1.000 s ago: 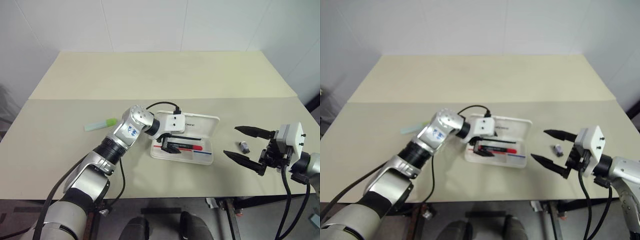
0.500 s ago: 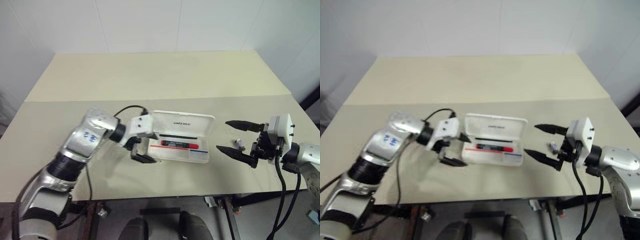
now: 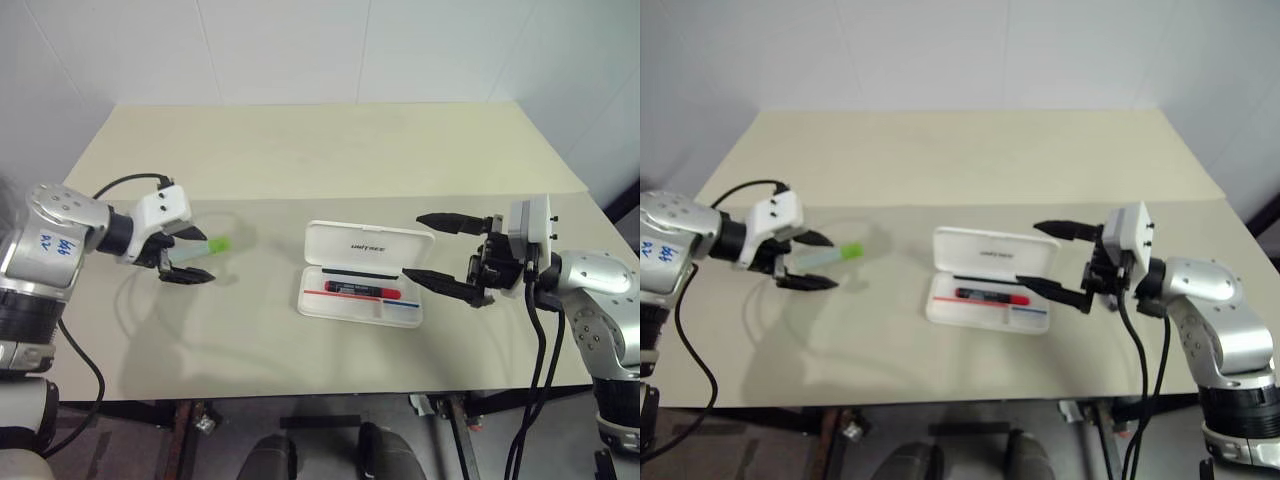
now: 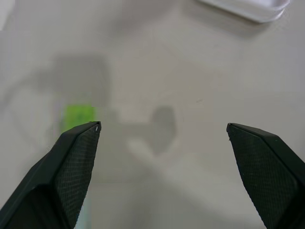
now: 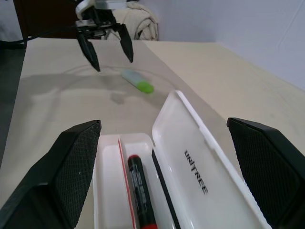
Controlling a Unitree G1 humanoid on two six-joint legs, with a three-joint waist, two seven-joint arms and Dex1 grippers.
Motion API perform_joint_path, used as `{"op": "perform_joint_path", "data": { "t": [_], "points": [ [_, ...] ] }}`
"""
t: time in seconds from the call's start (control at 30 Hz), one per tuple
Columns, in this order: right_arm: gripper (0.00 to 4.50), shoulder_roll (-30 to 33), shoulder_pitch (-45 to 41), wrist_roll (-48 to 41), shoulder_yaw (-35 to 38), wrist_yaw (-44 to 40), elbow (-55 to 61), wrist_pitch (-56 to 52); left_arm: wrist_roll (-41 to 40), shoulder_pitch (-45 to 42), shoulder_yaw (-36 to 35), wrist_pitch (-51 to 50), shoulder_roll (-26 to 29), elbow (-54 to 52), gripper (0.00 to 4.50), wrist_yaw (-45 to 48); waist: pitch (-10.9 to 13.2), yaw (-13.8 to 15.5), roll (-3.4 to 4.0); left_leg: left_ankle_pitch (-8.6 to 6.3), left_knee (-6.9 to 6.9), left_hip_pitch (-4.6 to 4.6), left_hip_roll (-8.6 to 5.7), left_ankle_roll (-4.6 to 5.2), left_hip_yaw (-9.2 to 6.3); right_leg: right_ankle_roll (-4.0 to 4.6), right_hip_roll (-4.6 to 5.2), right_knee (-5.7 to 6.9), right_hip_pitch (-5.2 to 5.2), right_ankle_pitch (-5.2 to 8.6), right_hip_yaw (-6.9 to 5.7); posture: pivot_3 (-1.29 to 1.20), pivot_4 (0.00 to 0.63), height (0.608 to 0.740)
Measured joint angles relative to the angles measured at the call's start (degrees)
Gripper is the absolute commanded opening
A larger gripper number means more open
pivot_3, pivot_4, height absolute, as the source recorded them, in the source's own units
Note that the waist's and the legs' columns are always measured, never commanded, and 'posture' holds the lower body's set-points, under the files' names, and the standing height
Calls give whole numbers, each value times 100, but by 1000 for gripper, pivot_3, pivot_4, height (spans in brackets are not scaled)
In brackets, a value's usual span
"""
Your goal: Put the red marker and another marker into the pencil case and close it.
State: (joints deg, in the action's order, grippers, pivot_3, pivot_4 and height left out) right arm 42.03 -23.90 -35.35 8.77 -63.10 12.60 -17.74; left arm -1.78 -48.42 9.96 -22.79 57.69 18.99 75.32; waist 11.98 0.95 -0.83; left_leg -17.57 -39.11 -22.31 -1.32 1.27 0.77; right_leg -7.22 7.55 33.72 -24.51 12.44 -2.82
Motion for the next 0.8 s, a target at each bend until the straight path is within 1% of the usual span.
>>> {"op": "perform_joint_path", "data": {
  "t": [0.13,0.23,0.37,0.47,0.63,0.8],
  "points": [
    [4500,-22,-58,-4,-33,8,9,-48,584,-611,412,933,-128,1368,4497,18,0,19,-1,-3,1,-7,2,-1,42,0,-4,-4,-4,0,-3,0,150,740],
    [4500,-45,-63,-7,-77,30,42,-120,940,-1154,647,1430,-473,2427,4497,-26,0,48,-6,-4,1,-10,1,0,44,-2,-4,-6,-4,-1,-6,0,150,740],
    [4500,-51,-7,-44,-66,110,144,-168,1445,-1704,917,2129,-877,3750,4497,-393,2,39,-15,-5,1,-11,2,2,50,-4,-2,-8,-7,-2,-6,0,150,740],
    [4500,-49,49,-68,-35,164,268,-241,1659,-2018,973,2335,-1125,4344,4497,-460,8,32,-26,-7,1,-12,4,2,54,-5,-2,-9,-9,-2,-8,0,150,740],
    [4500,-45,65,-145,52,267,402,-303,2076,-2299,1140,2611,-1305,4965,4497,-775,9,7,-29,-11,1,-11,8,1,62,-5,-1,-9,-12,-2,-8,0,150,740],
    [4500,-39,96,-187,57,287,526,-359,2321,-2403,1190,2694,-1417,5251,4497,-1014,9,27,-31,-11,0,-9,9,1,62,-6,0,-7,-11,-3,-8,0,150,740]
  ]
}}
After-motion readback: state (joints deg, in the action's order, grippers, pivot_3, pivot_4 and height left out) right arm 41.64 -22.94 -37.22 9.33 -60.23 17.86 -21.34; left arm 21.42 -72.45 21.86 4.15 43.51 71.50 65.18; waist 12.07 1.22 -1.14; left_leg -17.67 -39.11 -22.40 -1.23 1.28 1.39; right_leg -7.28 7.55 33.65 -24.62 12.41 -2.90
